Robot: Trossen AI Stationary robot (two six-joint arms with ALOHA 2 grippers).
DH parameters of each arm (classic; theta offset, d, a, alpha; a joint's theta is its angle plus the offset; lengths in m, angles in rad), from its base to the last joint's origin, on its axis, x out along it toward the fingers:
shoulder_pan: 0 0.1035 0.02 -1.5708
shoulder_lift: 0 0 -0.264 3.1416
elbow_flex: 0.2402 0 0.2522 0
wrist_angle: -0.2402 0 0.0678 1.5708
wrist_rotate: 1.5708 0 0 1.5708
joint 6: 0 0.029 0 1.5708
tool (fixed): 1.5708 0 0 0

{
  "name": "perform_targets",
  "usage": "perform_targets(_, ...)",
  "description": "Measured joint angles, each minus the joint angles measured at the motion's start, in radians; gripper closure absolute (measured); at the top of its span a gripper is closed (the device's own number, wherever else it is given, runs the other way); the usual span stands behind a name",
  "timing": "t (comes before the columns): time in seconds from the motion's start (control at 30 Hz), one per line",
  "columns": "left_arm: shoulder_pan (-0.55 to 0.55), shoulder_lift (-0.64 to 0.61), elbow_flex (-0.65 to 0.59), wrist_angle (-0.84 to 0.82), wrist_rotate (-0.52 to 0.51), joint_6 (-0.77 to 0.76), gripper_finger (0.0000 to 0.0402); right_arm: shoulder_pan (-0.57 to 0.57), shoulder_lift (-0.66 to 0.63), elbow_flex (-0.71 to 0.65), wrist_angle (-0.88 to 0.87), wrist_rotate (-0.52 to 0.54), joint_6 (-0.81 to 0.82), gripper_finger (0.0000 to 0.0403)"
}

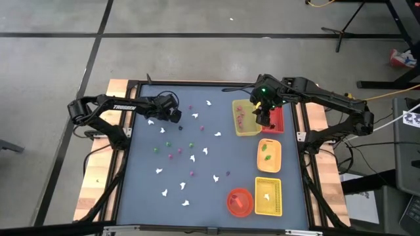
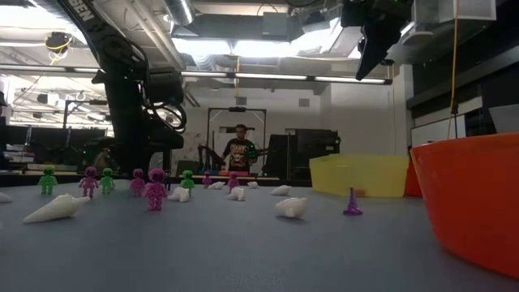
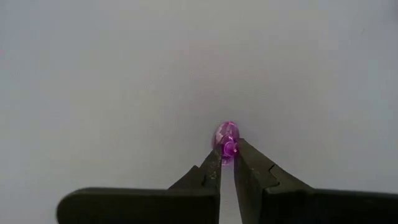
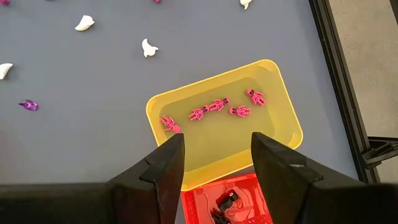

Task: Sort Halloween decoration
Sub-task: Put the violet witch hat toy into the orange bin

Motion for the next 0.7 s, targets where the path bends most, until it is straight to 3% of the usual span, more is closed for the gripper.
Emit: perform_targets(0.7,0.000,0.000,0.000,0.000,0.012,0.007,0.0390,0.000,0.000,0.000,0.000,0.000,0.000,0.0219)
